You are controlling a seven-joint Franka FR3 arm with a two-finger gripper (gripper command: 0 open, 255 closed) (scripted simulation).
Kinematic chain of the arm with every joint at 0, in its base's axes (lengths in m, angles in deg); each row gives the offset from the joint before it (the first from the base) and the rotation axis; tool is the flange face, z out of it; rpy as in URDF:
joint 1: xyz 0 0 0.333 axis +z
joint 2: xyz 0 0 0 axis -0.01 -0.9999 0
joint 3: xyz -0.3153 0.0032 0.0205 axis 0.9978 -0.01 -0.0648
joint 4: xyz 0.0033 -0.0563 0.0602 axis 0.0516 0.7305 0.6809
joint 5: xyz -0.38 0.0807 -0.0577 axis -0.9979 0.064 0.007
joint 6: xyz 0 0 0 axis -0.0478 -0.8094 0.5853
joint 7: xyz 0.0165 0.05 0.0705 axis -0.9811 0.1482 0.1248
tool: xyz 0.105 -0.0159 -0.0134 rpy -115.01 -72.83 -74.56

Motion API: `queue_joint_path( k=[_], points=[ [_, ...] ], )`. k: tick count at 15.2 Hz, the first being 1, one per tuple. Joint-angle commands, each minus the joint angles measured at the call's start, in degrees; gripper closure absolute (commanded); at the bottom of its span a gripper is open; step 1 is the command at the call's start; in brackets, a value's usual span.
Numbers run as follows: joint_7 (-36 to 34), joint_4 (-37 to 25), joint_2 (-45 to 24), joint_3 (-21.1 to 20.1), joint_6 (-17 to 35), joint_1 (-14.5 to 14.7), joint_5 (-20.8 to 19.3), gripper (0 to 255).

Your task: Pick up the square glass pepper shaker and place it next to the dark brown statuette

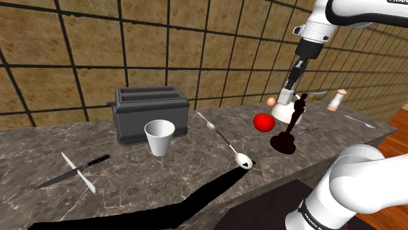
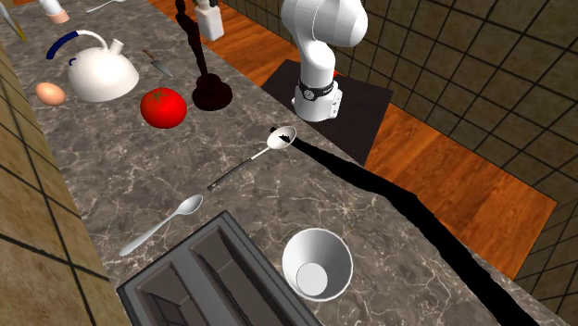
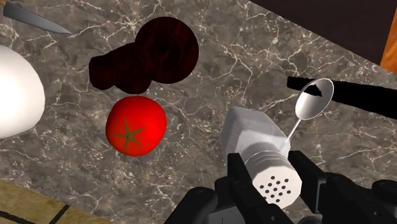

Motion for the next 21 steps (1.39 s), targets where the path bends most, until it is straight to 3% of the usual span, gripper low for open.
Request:
queue_joint_path(
  k=[1, 21],
  points=[
    [-0.1, 1.9, 0.5, 0.2, 1.4, -0.1, -0.2, 255],
    [-1.0, 18.9, 3.4, 2.4, 15.5, -1.3, -2.6, 255]
  ],
)
